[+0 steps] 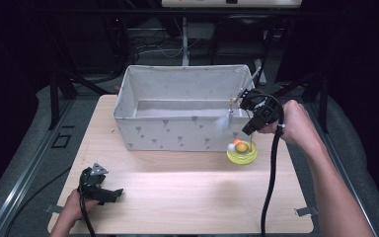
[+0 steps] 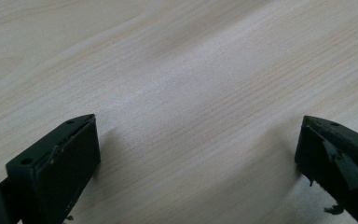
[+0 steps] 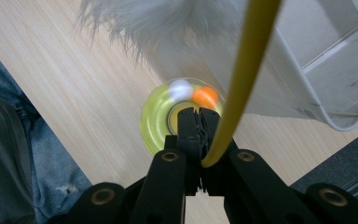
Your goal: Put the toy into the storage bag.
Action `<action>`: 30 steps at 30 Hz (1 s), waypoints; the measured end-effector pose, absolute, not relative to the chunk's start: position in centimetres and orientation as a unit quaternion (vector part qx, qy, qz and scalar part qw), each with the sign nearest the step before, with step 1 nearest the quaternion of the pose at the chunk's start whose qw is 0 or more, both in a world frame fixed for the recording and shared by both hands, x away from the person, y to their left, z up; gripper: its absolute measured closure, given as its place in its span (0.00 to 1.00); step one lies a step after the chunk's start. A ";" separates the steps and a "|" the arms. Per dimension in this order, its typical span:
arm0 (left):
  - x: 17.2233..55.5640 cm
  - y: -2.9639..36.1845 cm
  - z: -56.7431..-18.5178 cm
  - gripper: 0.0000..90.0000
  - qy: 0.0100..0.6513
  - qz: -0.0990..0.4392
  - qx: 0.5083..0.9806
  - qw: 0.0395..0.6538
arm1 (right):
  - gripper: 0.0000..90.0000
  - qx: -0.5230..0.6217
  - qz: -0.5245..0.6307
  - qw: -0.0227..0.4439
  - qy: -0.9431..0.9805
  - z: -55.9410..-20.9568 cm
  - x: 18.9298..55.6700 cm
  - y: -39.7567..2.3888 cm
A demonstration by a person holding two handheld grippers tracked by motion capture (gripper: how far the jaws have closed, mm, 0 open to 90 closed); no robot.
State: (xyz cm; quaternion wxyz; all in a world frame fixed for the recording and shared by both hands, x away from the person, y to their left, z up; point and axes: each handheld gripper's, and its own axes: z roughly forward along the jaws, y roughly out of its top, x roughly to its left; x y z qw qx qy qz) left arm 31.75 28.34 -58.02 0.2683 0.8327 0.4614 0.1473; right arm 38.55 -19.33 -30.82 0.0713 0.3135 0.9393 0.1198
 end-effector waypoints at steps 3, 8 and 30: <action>31.8 28.3 -58.0 0.00 0.461 0.148 0.833 0.268 | 0.98 0.312 0.119 0.071 0.940 -30.5 38.6 -19.3; 31.8 28.3 -58.0 0.00 0.462 0.148 0.832 0.268 | 0.98 0.311 0.123 0.073 0.940 -29.6 38.7 -19.2; 31.8 28.3 -58.0 0.00 0.461 0.145 0.833 0.268 | 0.98 0.304 0.130 0.080 0.940 -26.7 39.5 -18.4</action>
